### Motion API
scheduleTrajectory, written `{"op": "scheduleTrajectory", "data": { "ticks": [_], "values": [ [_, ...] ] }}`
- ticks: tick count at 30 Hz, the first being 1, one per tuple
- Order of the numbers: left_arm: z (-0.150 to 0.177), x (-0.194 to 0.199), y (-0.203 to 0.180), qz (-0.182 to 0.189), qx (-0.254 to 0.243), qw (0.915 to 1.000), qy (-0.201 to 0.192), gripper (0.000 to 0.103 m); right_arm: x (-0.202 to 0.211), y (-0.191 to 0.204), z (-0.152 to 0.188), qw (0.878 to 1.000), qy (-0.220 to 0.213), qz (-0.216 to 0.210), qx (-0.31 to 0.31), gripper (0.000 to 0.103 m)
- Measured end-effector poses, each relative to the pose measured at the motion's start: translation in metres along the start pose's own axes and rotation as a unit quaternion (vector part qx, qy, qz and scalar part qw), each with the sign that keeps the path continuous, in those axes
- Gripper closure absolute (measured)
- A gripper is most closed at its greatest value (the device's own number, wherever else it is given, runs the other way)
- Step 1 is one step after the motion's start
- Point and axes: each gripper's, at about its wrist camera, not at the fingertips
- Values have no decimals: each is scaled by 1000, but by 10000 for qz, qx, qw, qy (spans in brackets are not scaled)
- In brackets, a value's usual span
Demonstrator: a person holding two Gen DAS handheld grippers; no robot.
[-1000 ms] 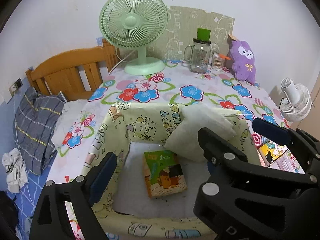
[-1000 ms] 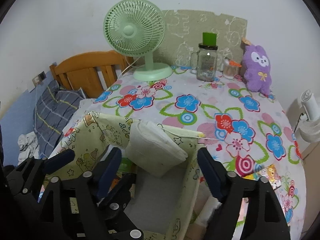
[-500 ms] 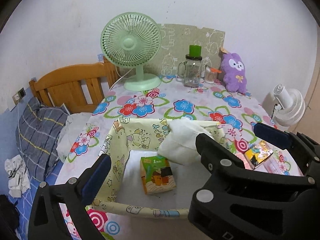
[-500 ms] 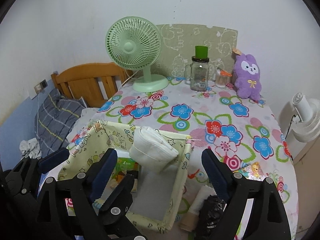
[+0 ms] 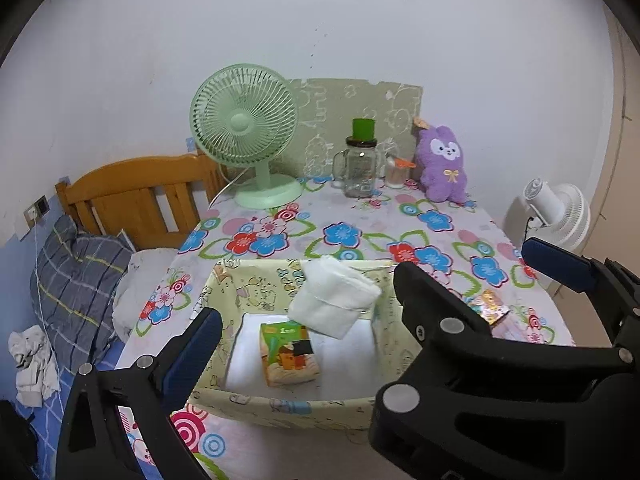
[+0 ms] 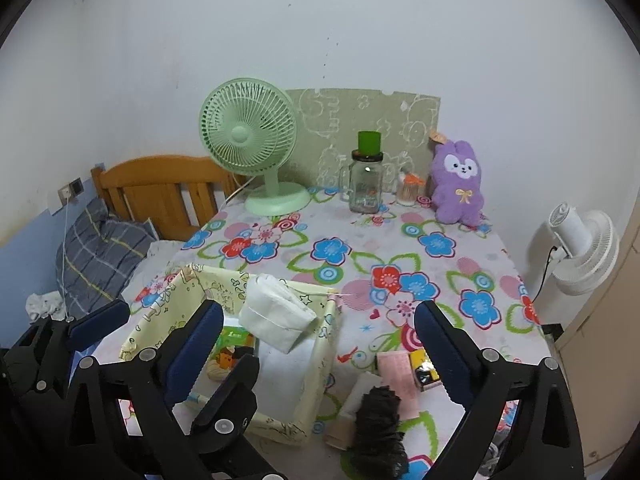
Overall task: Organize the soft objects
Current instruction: 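Withdraw both tools from the fabric box and move toward the black bundle and gray glove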
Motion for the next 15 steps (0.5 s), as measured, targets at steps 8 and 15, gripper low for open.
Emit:
{"op": "scheduleTrajectory", "data": {
  "ticks": [8, 15],
  "values": [
    [2, 18, -19, 173, -66, 9997, -141, 0, 24, -12, 2, 9998, -143, 105, 46, 4],
    [4, 29, -36, 293, -166, 9992, -231, 0, 41, -28, 6, 9995, -227, 204, -49, 4]
  ]
}}
Point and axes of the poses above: each gripper's, at about its wrist camera, not at the fingertips, and x roughly against the way its jaws point, y to its left, z to its underside, and after that the axes turned 1 degree about -y, right-handed
